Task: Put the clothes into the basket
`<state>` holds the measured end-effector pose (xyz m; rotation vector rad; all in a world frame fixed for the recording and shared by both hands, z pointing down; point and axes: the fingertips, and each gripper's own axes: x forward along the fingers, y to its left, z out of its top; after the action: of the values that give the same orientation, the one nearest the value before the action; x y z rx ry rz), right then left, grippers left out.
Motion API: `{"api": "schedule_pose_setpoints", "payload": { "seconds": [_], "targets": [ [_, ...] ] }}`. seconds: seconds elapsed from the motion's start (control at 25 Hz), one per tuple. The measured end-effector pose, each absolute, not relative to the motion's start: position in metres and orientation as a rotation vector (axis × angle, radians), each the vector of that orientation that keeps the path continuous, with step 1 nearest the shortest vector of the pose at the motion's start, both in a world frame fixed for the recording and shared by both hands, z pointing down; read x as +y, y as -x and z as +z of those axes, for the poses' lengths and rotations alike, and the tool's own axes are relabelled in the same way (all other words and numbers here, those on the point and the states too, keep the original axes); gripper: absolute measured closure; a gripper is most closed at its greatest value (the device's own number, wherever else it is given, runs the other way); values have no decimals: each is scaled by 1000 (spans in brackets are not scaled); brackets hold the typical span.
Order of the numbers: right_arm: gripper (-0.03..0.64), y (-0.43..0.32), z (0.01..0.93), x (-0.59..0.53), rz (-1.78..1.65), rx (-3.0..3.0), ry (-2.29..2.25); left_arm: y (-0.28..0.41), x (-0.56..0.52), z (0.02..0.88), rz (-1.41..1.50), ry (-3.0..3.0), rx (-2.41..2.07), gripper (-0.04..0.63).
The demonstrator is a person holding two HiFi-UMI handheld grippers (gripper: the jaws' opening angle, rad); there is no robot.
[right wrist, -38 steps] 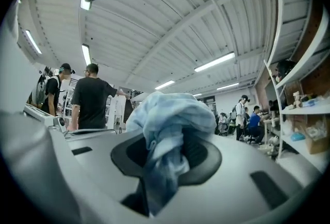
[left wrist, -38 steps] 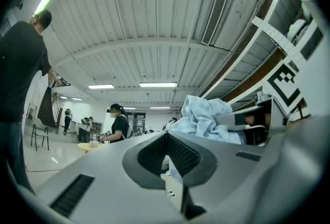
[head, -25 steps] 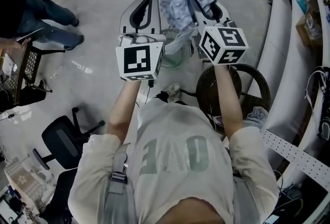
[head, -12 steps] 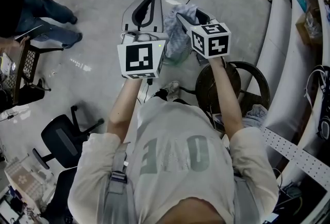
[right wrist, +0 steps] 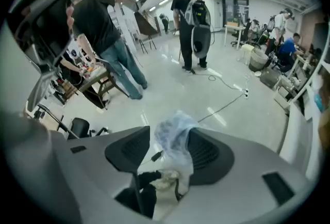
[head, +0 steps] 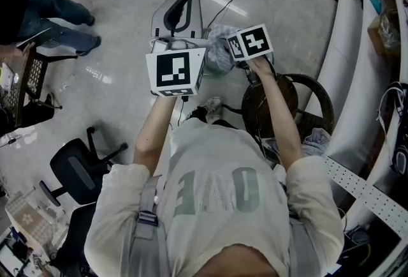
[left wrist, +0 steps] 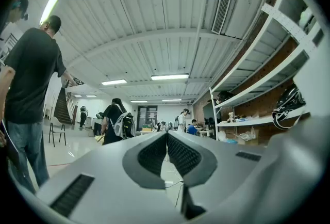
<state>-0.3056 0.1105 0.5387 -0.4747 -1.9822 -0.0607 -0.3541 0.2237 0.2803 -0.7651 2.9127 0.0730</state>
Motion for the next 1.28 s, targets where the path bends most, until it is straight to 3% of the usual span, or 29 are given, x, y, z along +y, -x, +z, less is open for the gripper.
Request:
{"api": "schedule_pose_setpoints", "payload": {
  "seconds": [0.2,1.0,1.08,1.12,1.16,1.28],
  "targets": [
    [393,299,573,105,-55,-1850,466,354,216,287,79,776,2922,577],
    [402,347,530,119,-127,-1999,510,369,218,298,72,750,2946,577],
    [442,356,509,122,-109,-2103,526,369,216,296,69,756,2943,577],
    [528,363,491,124,-101,-2195,544,369,215,295,68,759,2941,577],
    [552,368,471,128,-92,-2299,570,368,213,294,68,764,2940,577],
    [572,377,402,133,-72,-2591,634,366,207,287,64,795,2920,577]
  ]
}}
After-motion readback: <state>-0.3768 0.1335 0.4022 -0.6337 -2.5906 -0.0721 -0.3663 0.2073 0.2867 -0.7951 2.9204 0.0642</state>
